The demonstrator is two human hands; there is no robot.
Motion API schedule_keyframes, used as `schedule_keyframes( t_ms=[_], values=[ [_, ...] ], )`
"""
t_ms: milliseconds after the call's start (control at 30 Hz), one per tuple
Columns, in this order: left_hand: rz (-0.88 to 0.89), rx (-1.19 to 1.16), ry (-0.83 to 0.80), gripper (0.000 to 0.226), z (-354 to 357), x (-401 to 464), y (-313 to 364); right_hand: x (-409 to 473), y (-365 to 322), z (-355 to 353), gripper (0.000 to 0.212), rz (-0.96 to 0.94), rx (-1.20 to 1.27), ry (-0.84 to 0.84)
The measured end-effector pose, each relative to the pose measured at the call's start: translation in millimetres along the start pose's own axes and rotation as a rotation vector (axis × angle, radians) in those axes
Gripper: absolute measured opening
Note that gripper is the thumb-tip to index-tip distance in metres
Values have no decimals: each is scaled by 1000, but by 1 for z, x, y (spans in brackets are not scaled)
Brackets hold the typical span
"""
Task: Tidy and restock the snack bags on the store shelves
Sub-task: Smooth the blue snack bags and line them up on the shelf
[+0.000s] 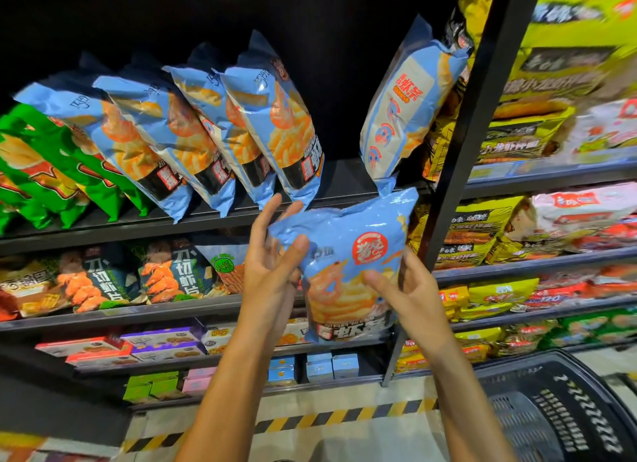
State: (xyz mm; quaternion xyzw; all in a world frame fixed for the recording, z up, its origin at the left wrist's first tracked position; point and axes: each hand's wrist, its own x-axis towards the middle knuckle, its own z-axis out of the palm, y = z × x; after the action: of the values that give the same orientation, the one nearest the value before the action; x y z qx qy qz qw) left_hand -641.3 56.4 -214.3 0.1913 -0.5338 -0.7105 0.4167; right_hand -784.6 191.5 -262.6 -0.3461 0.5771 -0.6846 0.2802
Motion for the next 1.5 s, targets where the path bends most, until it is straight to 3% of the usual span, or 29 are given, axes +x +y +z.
schedule_keyframes(
  t_ms=[67, 200, 333, 367, 467, 500, 567, 600, 667, 733, 800, 900, 1067, 1200, 1333, 1367, 1433, 1500],
  values=[
    [-50, 105, -94, 90, -3, -2, -3, 0, -2, 3, 47, 0, 69, 122],
    [-230, 247, -248, 75, -3, -15, -13, 5, 4, 4, 74, 181, 53, 236],
    [-332, 279, -303, 100, -8, -22, -22, 12, 14, 8, 46, 280, 115, 255],
    [-313, 296, -305, 99, -11, -23, -22, 12, 16, 9, 50, 292, 123, 255],
    [-274, 304, -274, 86, -19, -28, -22, 10, 22, 10, 92, 308, 134, 214],
    [-271, 327, -253, 83, -19, -28, -19, 10, 21, 11, 95, 301, 149, 207],
    [-184, 404, -273, 78, -11, -26, -11, 9, 19, 14, 78, 263, 177, 202],
    [-144, 380, -353, 69, -17, -30, -12, 9, 16, 16, 67, 230, 174, 212],
    [-164, 390, -354, 42, -28, -29, -20, 8, 11, 21, 59, 149, 137, 258],
    [-160, 562, -320, 63, -14, -31, -19, 6, 8, 26, 62, 95, 109, 273],
    [-149, 521, -238, 76, -16, -39, -21, 3, 2, 29, 59, 93, 104, 213],
    [-40, 446, 17, 47, -25, -34, -32, -1, -10, 24, 55, 104, 75, 30],
    [-285, 107, 269, 36, -21, -24, -28, -8, -25, 20, 42, -12, -14, -184],
    [-359, 97, 282, 42, -16, -25, -28, -12, -22, 26, 48, -73, -35, -258],
    [-292, 164, 260, 79, -20, -26, -27, -10, -21, 22, 45, -12, 3, -261],
    [-249, 238, 221, 79, -20, -28, -27, -10, -21, 21, 48, 19, 26, -286],
    [-151, 364, 135, 54, -19, -29, -28, -11, -21, 21, 62, 34, 11, -333],
    [-117, 398, 17, 47, -19, -30, -27, -13, -22, 20, 65, 36, -35, -289]
  ],
)
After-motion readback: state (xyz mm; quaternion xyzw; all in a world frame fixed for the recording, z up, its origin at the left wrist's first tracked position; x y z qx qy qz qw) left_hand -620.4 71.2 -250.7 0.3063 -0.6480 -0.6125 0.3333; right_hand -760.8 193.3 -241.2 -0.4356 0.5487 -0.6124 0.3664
